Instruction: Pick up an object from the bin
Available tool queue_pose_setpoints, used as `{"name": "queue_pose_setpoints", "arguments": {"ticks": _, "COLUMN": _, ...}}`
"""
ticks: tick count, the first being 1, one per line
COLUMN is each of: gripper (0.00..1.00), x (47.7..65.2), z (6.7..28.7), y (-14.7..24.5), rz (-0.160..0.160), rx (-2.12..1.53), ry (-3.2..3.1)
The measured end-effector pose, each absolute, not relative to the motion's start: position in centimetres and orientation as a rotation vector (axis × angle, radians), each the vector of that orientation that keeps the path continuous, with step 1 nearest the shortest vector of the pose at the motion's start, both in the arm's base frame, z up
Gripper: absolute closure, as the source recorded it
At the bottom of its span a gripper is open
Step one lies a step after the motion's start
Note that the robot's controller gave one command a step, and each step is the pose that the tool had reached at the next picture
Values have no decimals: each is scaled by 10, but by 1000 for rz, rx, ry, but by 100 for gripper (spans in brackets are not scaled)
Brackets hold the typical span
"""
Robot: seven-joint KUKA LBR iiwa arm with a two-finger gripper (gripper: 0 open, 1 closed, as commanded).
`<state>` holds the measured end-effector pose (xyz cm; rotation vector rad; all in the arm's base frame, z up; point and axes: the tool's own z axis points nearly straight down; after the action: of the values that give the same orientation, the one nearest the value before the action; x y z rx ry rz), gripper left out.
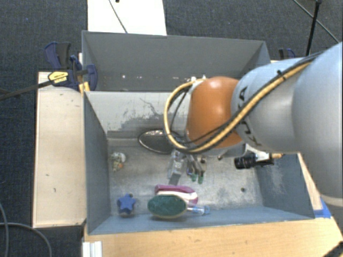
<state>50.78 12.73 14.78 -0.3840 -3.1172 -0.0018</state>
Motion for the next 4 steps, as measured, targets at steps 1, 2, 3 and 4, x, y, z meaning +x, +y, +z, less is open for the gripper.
{"name": "queue_pose_setpoints", "arguments": {"ticks": 1, "gripper": 0, "x": 508, "z": 148, "y": 127, "rz": -1, "rx": -384, "ry": -3119}}
{"name": "queue_pose_setpoints", "arguments": {"ticks": 2, "gripper": 0, "x": 489, "z": 81, "y": 144, "rz": -16, "rx": -496, "ry": -3124}}
{"name": "queue_pose_setpoints", "arguments": {"ticks": 3, "gripper": 0, "x": 517, "z": 77, "y": 89, "rz": -18, "rx": -314, "ry": -3146}}
{"name": "queue_pose_setpoints", "arguments": {"ticks": 4, "gripper": 0, "x": 492, "z": 79, "y": 117, "rz": -9, "rx": -270, "ry": -3168}}
